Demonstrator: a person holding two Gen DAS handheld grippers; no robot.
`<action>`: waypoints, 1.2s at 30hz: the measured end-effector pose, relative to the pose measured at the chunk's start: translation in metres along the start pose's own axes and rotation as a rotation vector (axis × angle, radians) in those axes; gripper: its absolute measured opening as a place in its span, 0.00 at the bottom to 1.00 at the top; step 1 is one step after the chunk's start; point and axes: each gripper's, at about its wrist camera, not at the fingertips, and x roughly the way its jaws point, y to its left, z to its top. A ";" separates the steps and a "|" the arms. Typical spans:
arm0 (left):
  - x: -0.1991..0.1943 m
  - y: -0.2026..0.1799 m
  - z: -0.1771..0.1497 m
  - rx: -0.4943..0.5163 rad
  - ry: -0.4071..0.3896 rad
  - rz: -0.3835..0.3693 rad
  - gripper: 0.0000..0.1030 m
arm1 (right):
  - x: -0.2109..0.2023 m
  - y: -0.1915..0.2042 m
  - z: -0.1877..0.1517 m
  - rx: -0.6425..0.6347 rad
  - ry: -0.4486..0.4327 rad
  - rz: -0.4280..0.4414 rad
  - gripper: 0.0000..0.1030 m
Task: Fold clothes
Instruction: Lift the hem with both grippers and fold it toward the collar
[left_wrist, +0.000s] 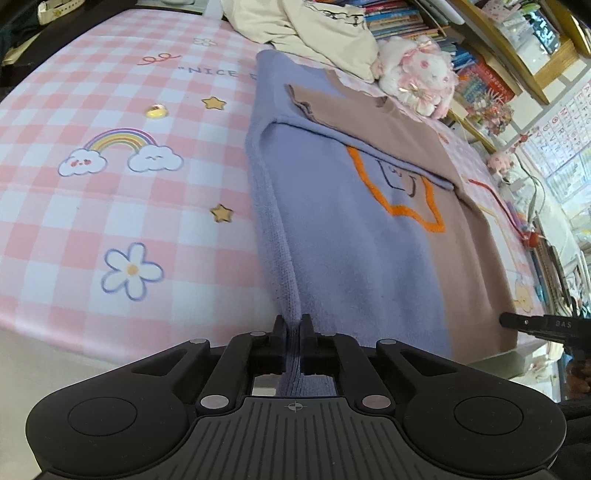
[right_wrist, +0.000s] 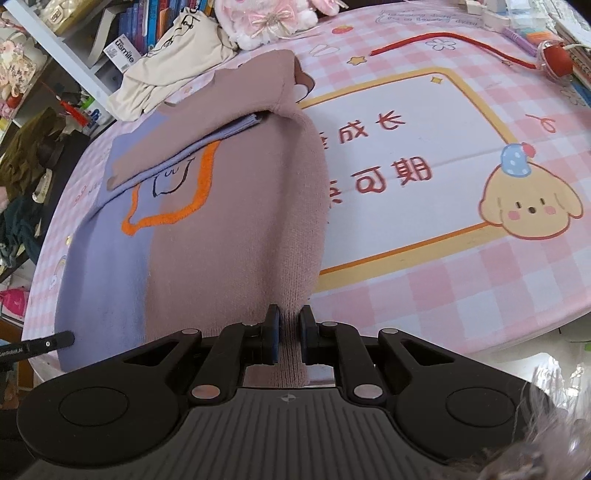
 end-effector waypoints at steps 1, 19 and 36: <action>-0.001 -0.003 -0.002 -0.002 0.000 -0.003 0.04 | -0.002 -0.003 0.000 0.002 -0.002 0.005 0.10; -0.016 -0.017 -0.053 -0.147 0.021 -0.079 0.03 | -0.044 -0.052 -0.030 0.090 0.107 0.137 0.10; -0.009 -0.001 0.075 -0.454 -0.389 -0.447 0.04 | -0.038 -0.066 0.083 0.580 -0.210 0.571 0.10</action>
